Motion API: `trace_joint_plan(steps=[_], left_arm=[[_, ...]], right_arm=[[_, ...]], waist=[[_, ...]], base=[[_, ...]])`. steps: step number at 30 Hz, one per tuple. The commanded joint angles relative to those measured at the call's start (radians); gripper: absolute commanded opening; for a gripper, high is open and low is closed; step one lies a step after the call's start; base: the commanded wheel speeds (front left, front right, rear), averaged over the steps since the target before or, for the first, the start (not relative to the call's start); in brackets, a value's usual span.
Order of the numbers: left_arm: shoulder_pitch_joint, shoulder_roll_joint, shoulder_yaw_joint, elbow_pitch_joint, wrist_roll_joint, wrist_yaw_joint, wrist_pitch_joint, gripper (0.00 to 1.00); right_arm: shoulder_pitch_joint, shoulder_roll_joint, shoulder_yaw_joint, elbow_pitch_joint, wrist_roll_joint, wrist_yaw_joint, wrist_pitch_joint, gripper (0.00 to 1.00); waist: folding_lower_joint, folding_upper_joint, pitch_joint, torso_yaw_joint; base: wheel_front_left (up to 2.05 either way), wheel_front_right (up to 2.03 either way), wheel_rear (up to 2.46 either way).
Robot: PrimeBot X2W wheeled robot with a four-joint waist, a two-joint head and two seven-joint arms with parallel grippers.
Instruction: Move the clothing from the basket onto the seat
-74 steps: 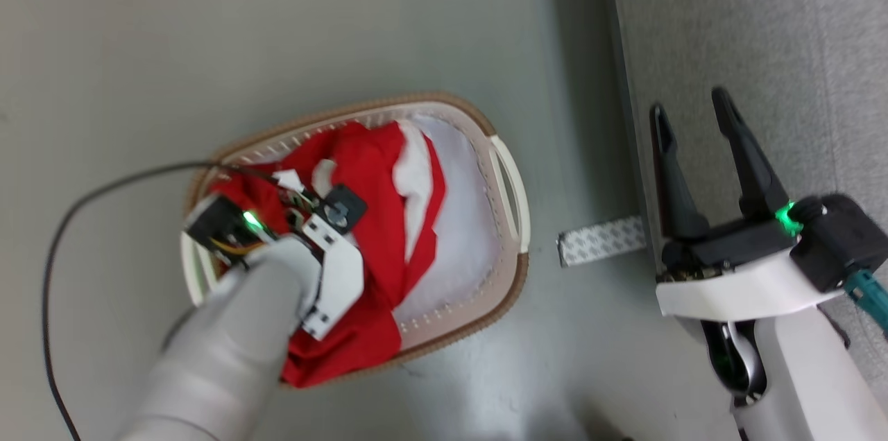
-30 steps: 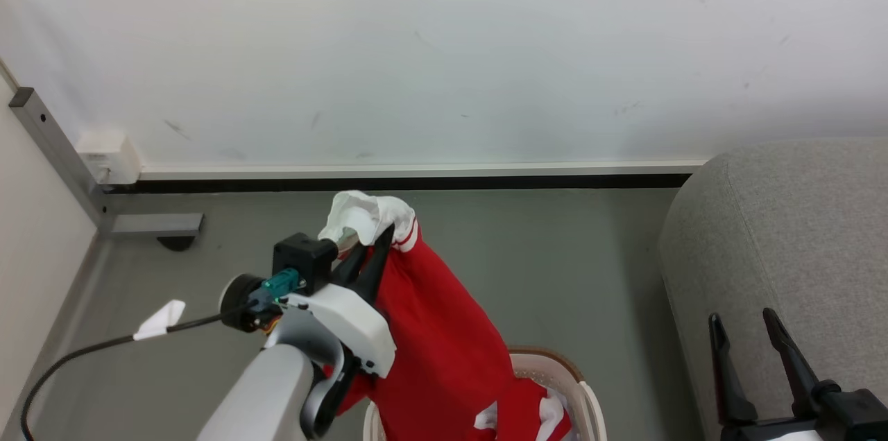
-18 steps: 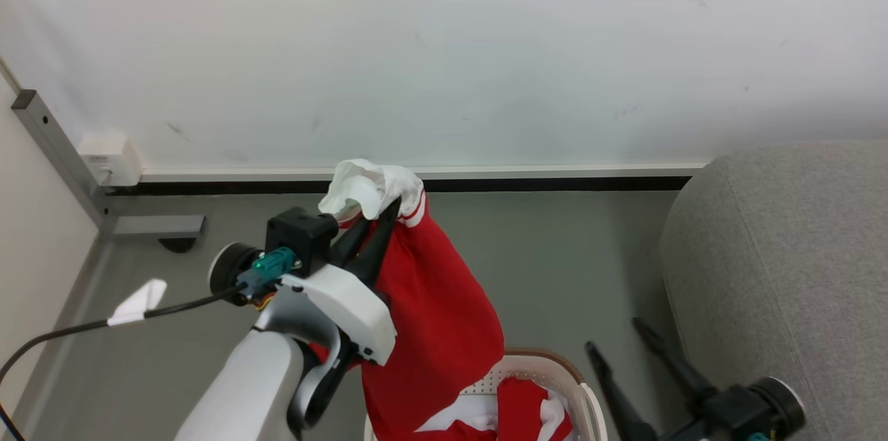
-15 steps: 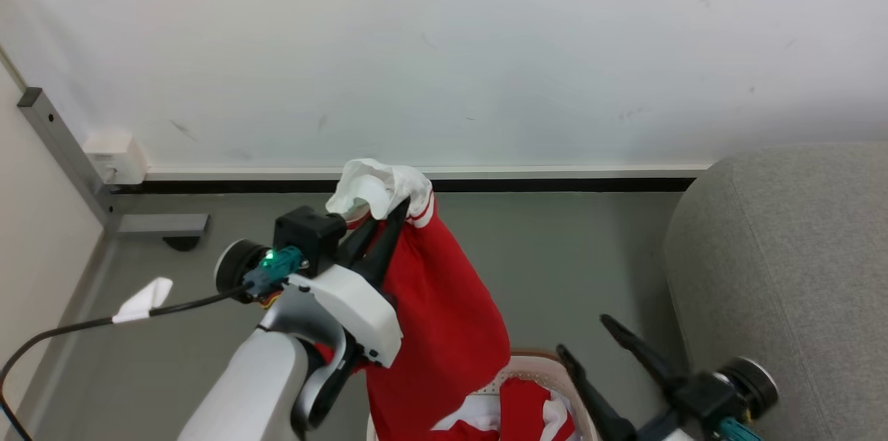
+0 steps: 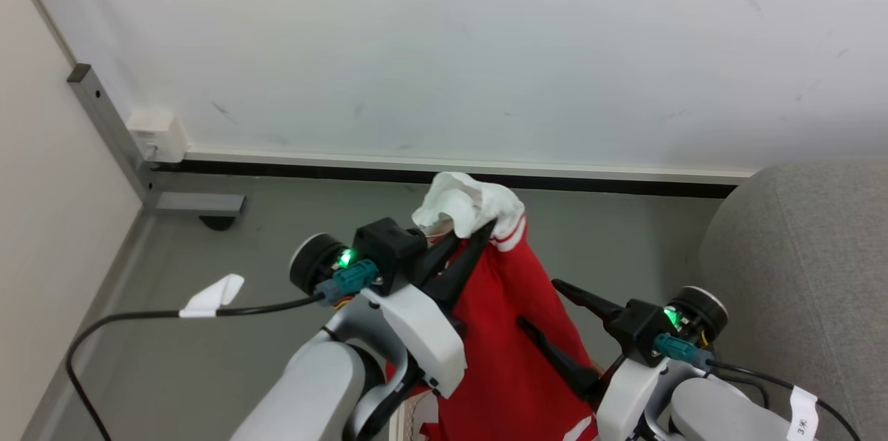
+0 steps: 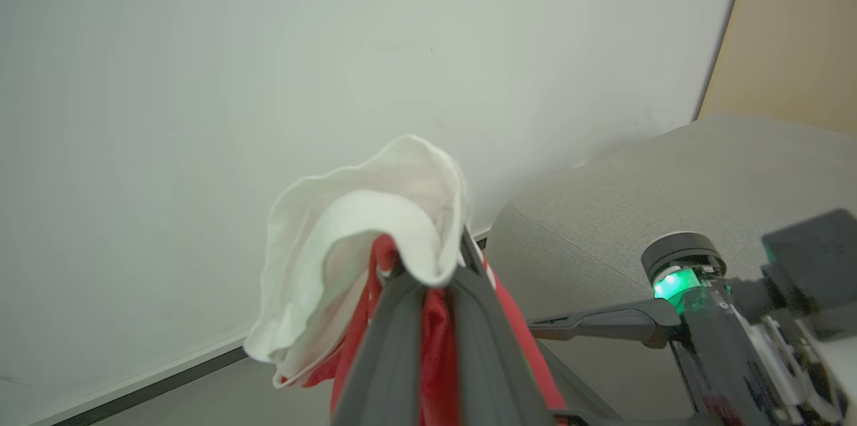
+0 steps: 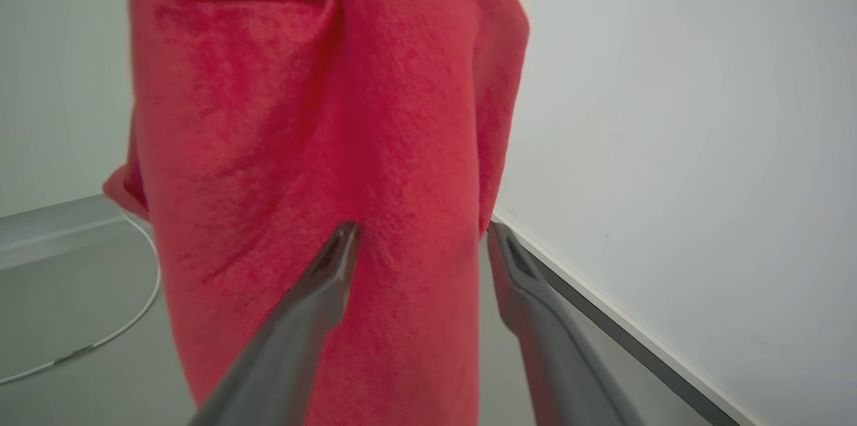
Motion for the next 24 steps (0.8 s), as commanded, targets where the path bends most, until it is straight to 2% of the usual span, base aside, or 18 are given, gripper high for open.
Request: trace_joint_plan(steps=[1, 6, 7, 8, 12, 19, 20, 21, 24], left_arm=[[-0.005, -0.005, -0.004, -0.013, -0.002, -0.002, 0.002, 0.0], [-0.009, -0.013, -0.024, -0.034, -0.006, -0.005, 0.004, 0.0], [-0.01, -0.015, -0.027, -0.037, -0.009, -0.006, 0.005, 0.0], [-0.012, -0.015, -0.028, -0.039, -0.008, -0.006, 0.006, 0.0], [-0.017, -0.008, -0.026, -0.03, -0.007, 0.0, 0.002, 0.0], [-0.022, 0.002, -0.014, -0.011, -0.003, 0.016, -0.021, 0.0], [-0.022, 0.003, -0.013, -0.007, -0.002, 0.018, -0.023, 0.07], [-0.022, 0.003, -0.013, -0.007, -0.002, 0.018, -0.023, 0.07], [-0.016, 0.009, -0.009, 0.004, -0.004, 0.027, -0.03, 0.31]], right_arm=[[-0.02, 0.012, 0.036, 0.02, 0.046, -0.002, 0.001, 1.0], [-0.078, 0.032, 0.101, 0.077, 0.163, -0.002, 0.0, 1.0], [-0.085, 0.044, 0.095, 0.075, 0.182, -0.002, 0.0, 0.84], [-0.087, 0.055, 0.083, 0.07, 0.206, -0.002, 0.001, 0.02], [-0.094, 0.054, 0.049, 0.036, 0.261, -0.002, 0.0, 0.0], [-0.07, 0.024, -0.033, -0.01, 0.284, -0.002, 0.0, 0.0], [-0.064, 0.019, -0.049, -0.018, 0.289, -0.002, 0.0, 0.0], [-0.064, 0.019, -0.049, -0.018, 0.289, -0.002, 0.0, 0.0], [-0.049, -0.001, -0.1, -0.05, 0.307, -0.002, 0.0, 0.0]], waist=[[0.0, -0.0001, 0.006, 0.008], [0.0, -0.0001, 0.025, 0.017], [0.0, -0.0001, 0.032, 0.019], [0.0, -0.0001, 0.04, 0.02], [0.0, -0.0001, 0.06, 0.016], [0.0, -0.0001, 0.082, -0.005], [0.0, -0.0001, 0.084, -0.009], [0.0, -0.0001, 0.084, -0.009], [0.0, -0.0001, 0.09, -0.025]], base=[[0.0, 0.0, 0.0], [0.0, 0.0, 0.0], [0.0, 0.0, 0.0], [0.0, 0.0, 0.0], [0.0, 0.0, 0.0], [0.0, 0.0, 0.0], [0.0, 0.0, 0.0], [0.0, 0.0, 0.0], [0.0, 0.0, 0.0]])
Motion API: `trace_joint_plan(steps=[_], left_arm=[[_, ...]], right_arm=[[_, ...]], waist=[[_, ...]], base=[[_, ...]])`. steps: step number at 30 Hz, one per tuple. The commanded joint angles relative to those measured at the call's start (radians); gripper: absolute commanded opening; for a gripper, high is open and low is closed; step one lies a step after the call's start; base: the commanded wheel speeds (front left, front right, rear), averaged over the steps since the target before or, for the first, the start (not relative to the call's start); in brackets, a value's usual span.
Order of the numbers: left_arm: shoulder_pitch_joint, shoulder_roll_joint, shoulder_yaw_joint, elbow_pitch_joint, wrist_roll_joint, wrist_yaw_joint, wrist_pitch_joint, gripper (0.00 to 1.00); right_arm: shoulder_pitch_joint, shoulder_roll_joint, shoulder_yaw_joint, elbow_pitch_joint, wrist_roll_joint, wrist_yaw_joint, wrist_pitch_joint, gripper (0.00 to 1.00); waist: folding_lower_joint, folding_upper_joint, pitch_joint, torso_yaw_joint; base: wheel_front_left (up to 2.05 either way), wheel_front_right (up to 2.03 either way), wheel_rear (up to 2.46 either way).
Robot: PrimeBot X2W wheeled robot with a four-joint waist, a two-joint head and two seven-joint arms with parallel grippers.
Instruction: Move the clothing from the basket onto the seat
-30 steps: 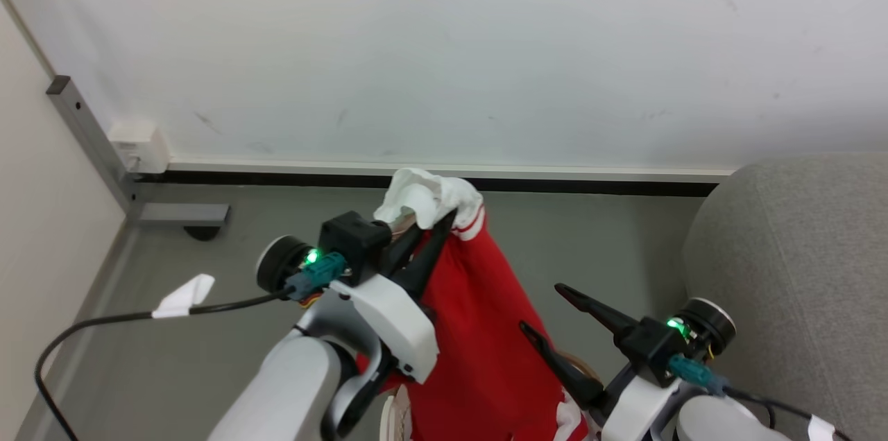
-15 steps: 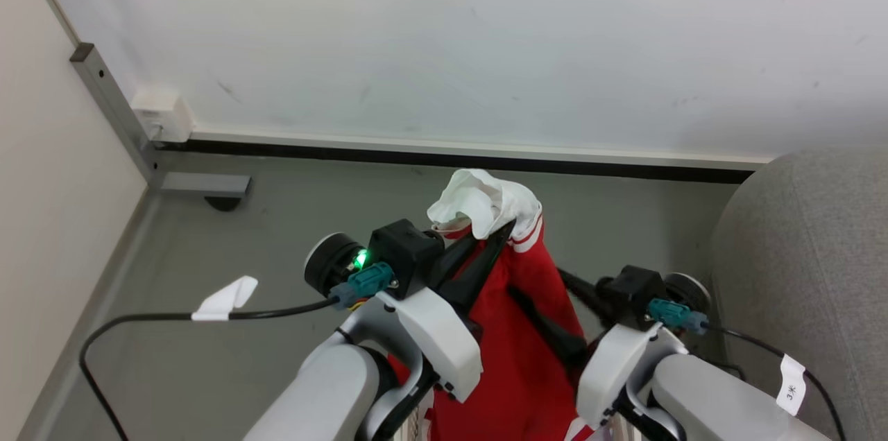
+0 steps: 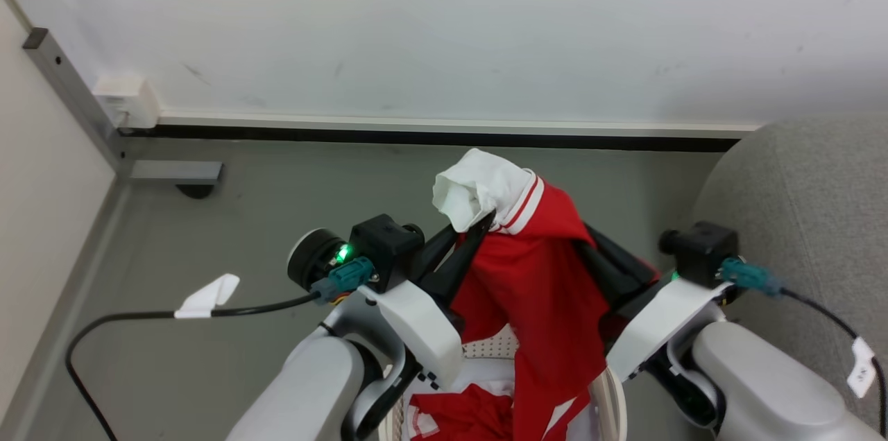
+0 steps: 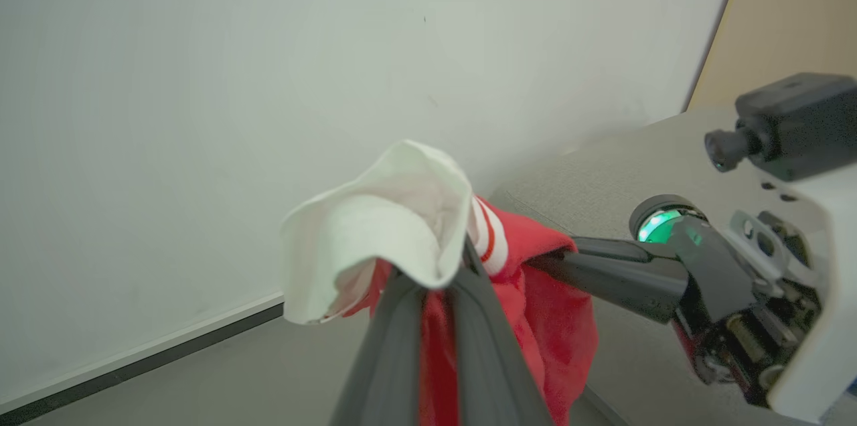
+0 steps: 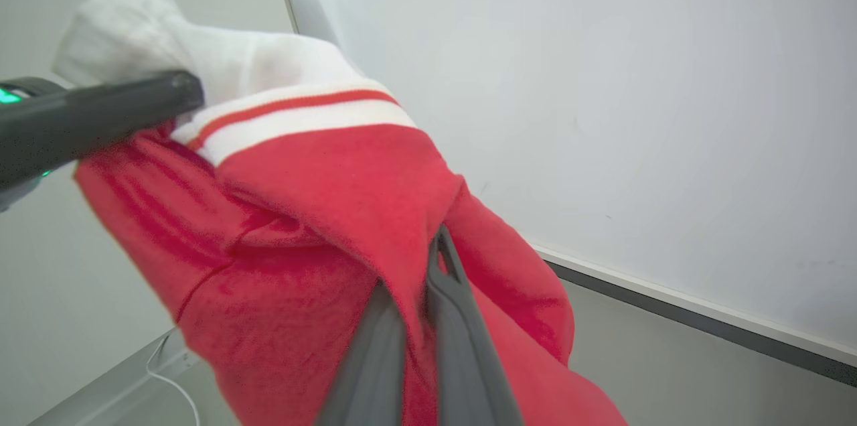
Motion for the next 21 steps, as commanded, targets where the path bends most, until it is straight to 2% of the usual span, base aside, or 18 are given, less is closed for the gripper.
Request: trace_joint_plan(steps=[1, 2, 4, 5, 12, 21], left_arm=[[-0.001, 0.008, 0.002, 0.003, 0.001, 0.004, -0.004, 0.39], [0.0, 0.01, 0.003, 0.009, 0.002, 0.007, -0.006, 0.49], [0.001, 0.008, 0.001, 0.016, 0.002, 0.009, -0.01, 0.85], [0.001, 0.007, 0.0, 0.021, 0.0, 0.008, -0.011, 1.0], [0.004, 0.0, -0.021, 0.042, -0.003, 0.003, -0.022, 1.0], [0.008, -0.007, -0.047, 0.054, 0.001, 0.004, -0.028, 1.0]], right_arm=[[0.014, -0.012, -0.017, -0.007, 0.015, -0.002, 0.0, 0.0], [0.019, -0.02, -0.034, -0.018, 0.026, -0.002, 0.0, 0.0], [0.024, -0.043, -0.064, -0.03, 0.033, -0.002, 0.0, 0.0], [0.026, -0.052, -0.081, -0.038, 0.037, -0.002, 0.0, 0.0], [0.066, -0.101, -0.223, -0.107, 0.021, -0.002, 0.0, 0.0], [0.15, -0.129, -0.373, -0.18, -0.033, -0.002, 0.0, 0.0]], waist=[[-0.0001, 0.0, 0.004, -0.01], [-0.0001, 0.0, 0.006, -0.016], [-0.0001, 0.0, 0.009, -0.029], [-0.0001, 0.0, 0.011, -0.037], [-0.0001, 0.0, 0.019, -0.096], [-0.0001, 0.0, 0.031, -0.207]], base=[[0.0, 0.0, 0.0], [0.0, 0.0, 0.0], [0.0, 0.0, 0.0], [0.0, 0.0, 0.0], [0.0, 0.0, 0.0], [0.0, 0.0, 0.0]])
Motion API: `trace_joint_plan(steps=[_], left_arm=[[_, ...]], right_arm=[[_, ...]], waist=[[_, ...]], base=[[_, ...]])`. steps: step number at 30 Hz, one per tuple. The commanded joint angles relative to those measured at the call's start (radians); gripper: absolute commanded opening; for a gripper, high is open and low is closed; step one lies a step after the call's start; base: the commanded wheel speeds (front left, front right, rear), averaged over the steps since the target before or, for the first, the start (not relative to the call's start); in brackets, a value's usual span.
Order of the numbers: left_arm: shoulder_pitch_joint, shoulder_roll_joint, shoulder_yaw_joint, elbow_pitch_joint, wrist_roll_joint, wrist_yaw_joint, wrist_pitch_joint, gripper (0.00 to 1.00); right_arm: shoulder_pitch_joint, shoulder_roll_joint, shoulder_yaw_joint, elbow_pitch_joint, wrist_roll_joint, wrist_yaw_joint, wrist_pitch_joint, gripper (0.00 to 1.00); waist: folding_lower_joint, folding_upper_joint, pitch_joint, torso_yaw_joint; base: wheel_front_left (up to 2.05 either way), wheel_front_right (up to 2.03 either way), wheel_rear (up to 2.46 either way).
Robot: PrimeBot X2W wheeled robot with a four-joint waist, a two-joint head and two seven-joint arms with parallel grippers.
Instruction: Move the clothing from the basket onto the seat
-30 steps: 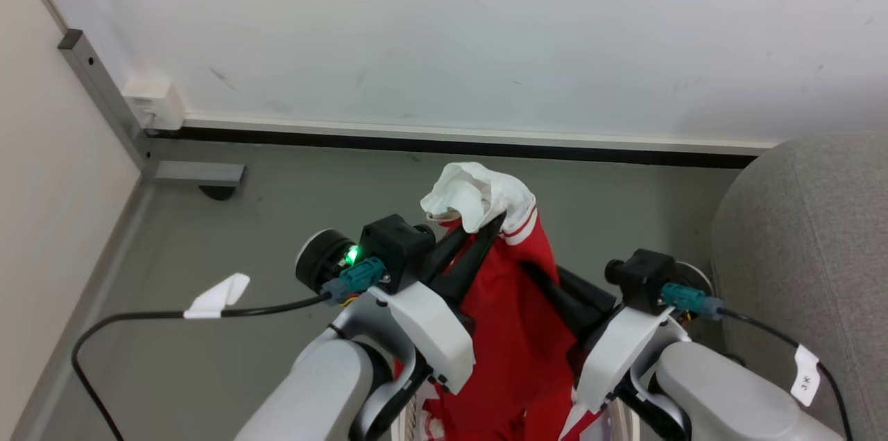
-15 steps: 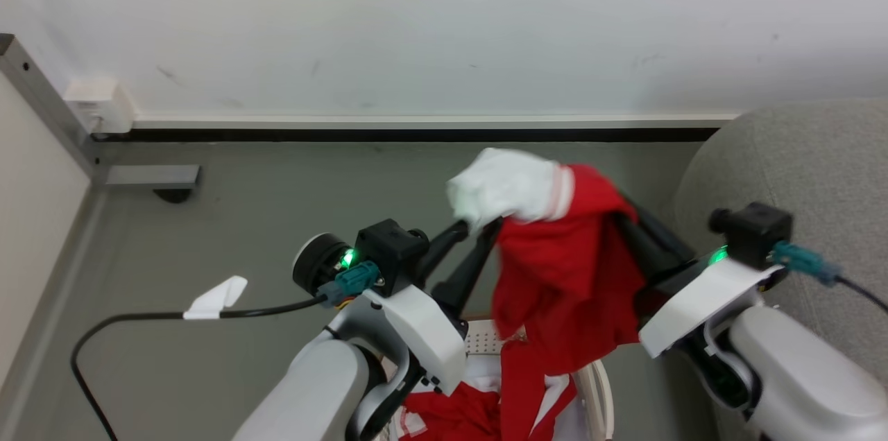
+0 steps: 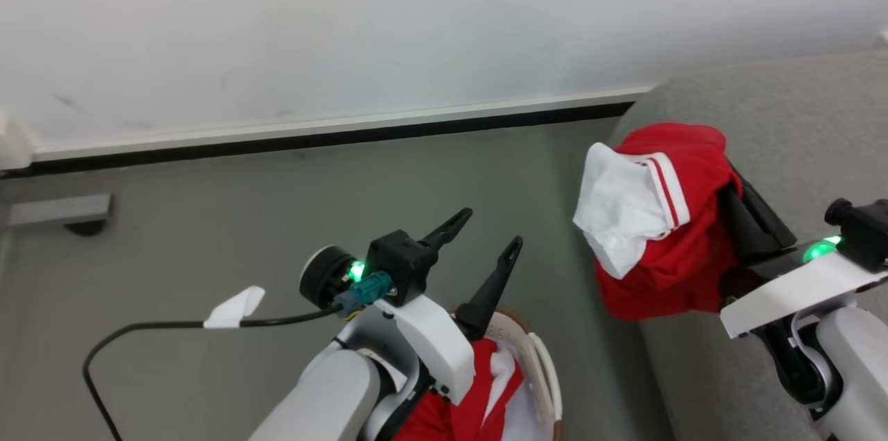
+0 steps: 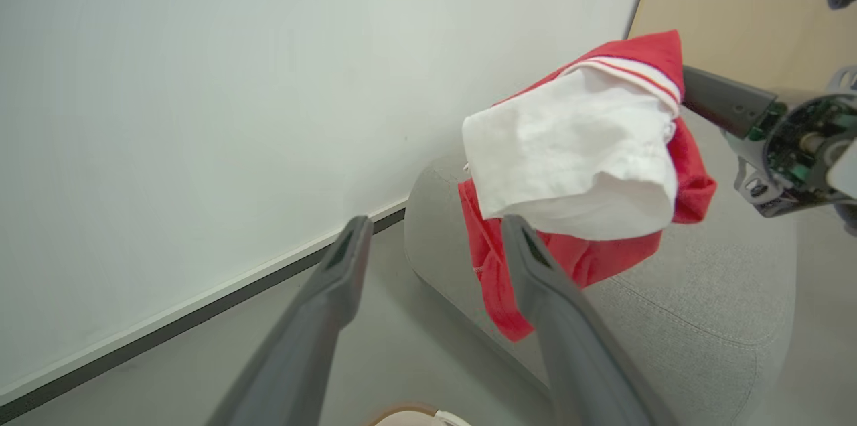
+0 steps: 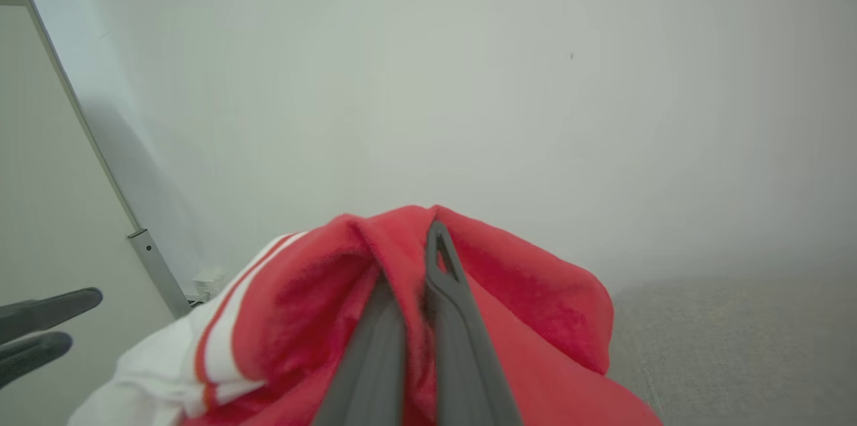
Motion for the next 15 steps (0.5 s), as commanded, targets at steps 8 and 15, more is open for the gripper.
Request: trace_joint_plan(steps=[8, 15], left_arm=[[0.009, -0.005, -0.031, 0.002, 0.003, -0.006, 0.005, 1.0], [-0.002, -0.004, -0.052, -0.003, 0.004, -0.011, 0.014, 1.0]], right_arm=[[0.06, -0.006, -0.071, -0.032, -0.041, -0.002, 0.0, 0.0], [0.074, 0.008, -0.115, -0.047, -0.048, -0.002, 0.0, 0.0]], waist=[[-0.0001, -0.0001, 0.023, -0.118], [-0.0001, -0.0001, 0.039, -0.178]], base=[[0.0, 0.0, 0.0], [0.0, 0.0, 0.0]])
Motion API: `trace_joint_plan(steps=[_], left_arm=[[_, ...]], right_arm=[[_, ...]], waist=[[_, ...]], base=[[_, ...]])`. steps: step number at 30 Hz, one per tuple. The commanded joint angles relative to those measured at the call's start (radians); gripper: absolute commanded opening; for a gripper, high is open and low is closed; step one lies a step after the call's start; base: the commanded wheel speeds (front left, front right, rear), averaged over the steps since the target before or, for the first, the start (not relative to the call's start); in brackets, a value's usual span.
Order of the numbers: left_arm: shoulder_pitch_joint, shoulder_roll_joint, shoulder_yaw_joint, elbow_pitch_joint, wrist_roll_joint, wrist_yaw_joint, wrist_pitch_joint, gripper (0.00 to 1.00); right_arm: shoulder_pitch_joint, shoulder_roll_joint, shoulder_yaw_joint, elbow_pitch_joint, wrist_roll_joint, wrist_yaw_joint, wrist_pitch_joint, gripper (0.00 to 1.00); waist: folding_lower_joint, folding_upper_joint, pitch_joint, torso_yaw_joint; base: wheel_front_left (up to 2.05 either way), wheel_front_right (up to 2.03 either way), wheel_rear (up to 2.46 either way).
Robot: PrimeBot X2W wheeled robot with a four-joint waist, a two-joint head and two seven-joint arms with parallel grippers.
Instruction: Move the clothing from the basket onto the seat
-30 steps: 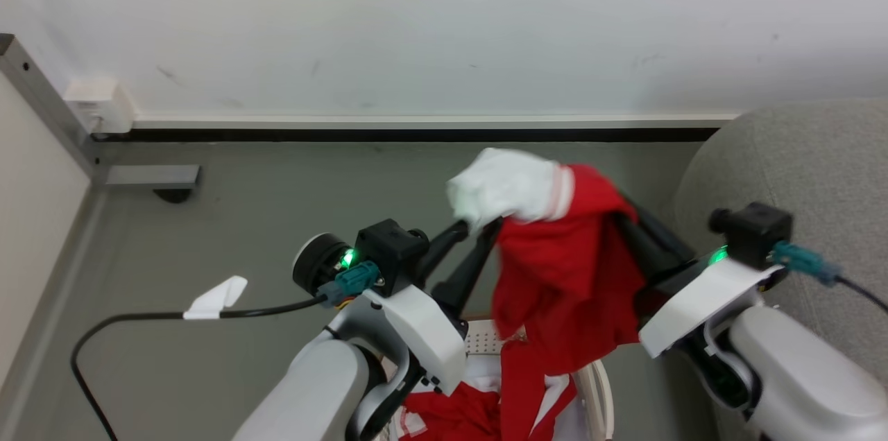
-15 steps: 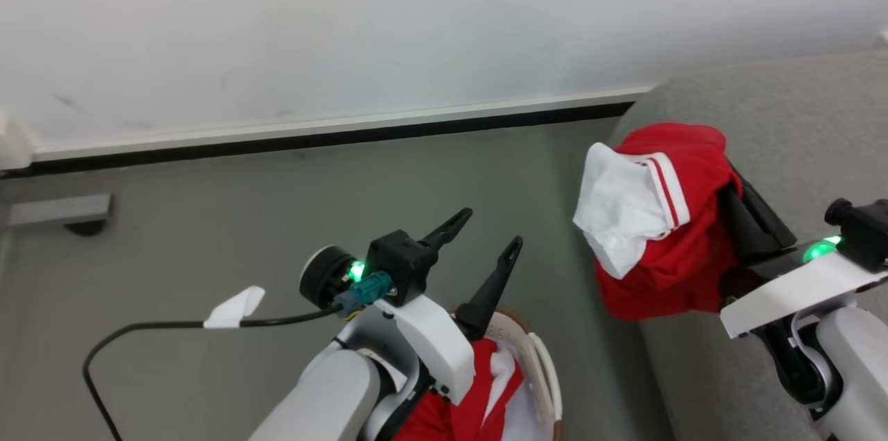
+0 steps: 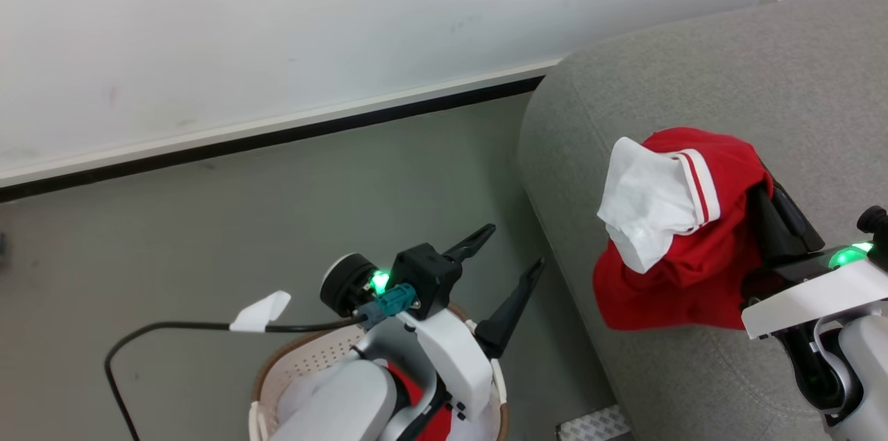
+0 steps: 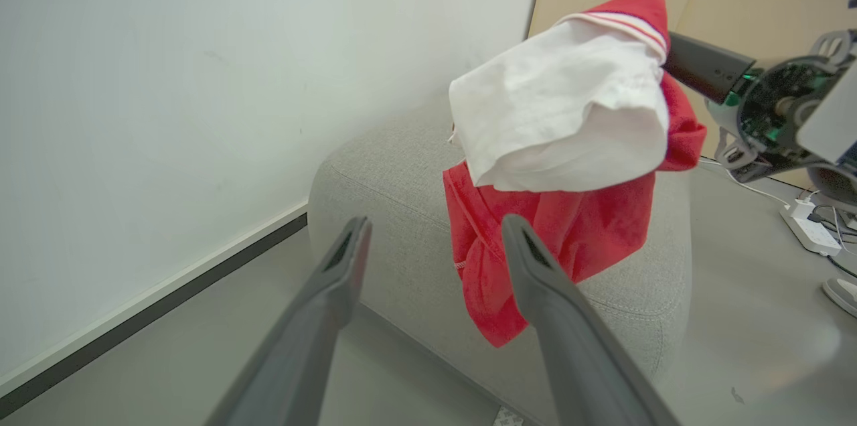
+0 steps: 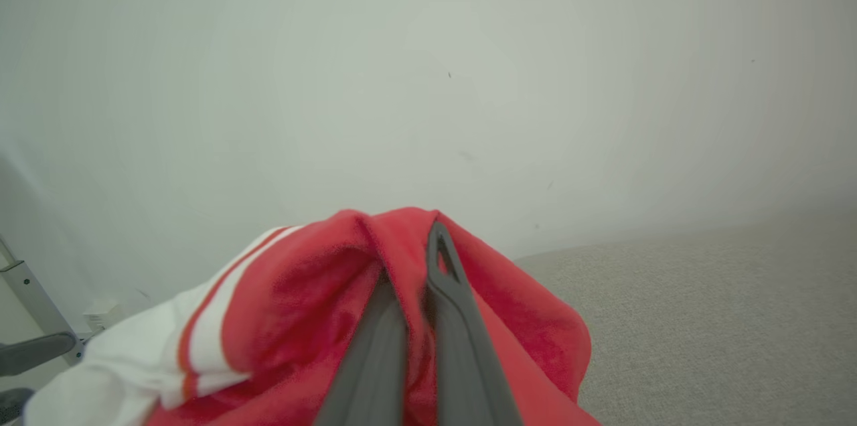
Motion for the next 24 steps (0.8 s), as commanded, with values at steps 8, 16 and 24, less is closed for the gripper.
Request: trace_joint_plan(steps=[8, 16, 24], left_arm=[[-0.037, 0.006, -0.019, -0.024, 0.018, -0.006, 0.021, 1.0], [-0.129, 0.027, -0.039, -0.059, 0.042, -0.025, 0.068, 1.0], [-0.24, 0.039, -0.061, -0.111, 0.074, -0.044, 0.101, 1.0]], right_arm=[[-0.018, 0.011, -0.103, 0.001, -0.027, -0.002, 0.0, 0.0], [-0.212, 0.048, -0.349, 0.097, -0.099, -0.002, 0.0, 0.0], [-0.498, 0.027, -0.623, 0.336, -0.233, -0.002, 0.0, 0.0]], waist=[[0.0, -0.0001, 0.075, -0.013], [0.0, -0.0001, 0.261, 0.029], [0.0, -0.0001, 0.453, 0.077]], base=[[0.0, 0.0, 0.0], [0.0, 0.0, 0.0], [0.0, 0.0, 0.0]])
